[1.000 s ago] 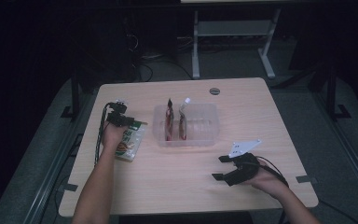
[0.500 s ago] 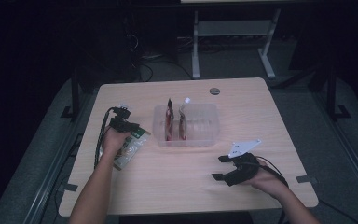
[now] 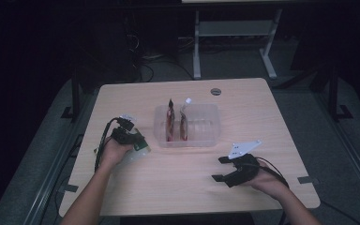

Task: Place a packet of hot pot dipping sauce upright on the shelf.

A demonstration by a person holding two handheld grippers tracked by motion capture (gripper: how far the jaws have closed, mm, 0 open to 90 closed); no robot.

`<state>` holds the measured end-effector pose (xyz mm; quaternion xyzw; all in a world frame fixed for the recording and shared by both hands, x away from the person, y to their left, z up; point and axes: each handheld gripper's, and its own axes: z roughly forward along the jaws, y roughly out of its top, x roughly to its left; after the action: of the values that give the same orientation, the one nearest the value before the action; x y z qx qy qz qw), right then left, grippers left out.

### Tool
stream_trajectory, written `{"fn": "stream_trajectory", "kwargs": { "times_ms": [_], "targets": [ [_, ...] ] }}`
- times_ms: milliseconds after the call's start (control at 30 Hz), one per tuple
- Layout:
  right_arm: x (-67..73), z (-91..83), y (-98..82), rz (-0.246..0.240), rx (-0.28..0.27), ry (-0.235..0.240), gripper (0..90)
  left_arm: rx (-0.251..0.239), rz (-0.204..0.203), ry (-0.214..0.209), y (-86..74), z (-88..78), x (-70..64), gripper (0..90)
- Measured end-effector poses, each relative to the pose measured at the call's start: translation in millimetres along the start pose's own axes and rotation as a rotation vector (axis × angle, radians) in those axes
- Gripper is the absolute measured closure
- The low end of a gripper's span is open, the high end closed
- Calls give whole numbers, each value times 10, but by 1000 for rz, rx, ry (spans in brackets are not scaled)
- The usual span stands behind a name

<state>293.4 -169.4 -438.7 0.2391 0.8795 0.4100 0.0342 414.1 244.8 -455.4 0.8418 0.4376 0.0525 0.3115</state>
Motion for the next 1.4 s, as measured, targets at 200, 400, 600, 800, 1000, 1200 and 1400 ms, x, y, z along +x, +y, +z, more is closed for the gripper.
{"fn": "stream_trajectory", "kwargs": {
  "times_ms": [200,400,600,800,1000,1200,1400],
  "targets": [
    [-5,-11,-2,2,-1,-2,269,16,48,-27,-109,-49,-167,900],
    [-14,5,2,0,-1,-2,269,23,81,-75,-225,-89,-327,900],
    [-12,23,12,-5,4,1,269,39,112,-129,-295,-98,-486,900],
    [-13,38,18,-7,9,4,269,60,161,-192,-326,-66,-687,900],
    [-21,50,21,-10,11,3,269,75,184,-249,-327,-17,-862,900],
    [-21,58,22,-12,15,4,269,87,248,-302,-287,93,-1149,900],
    [-24,51,17,-12,13,5,269,23,256,-259,-232,-69,-1060,900]
  ]
}}
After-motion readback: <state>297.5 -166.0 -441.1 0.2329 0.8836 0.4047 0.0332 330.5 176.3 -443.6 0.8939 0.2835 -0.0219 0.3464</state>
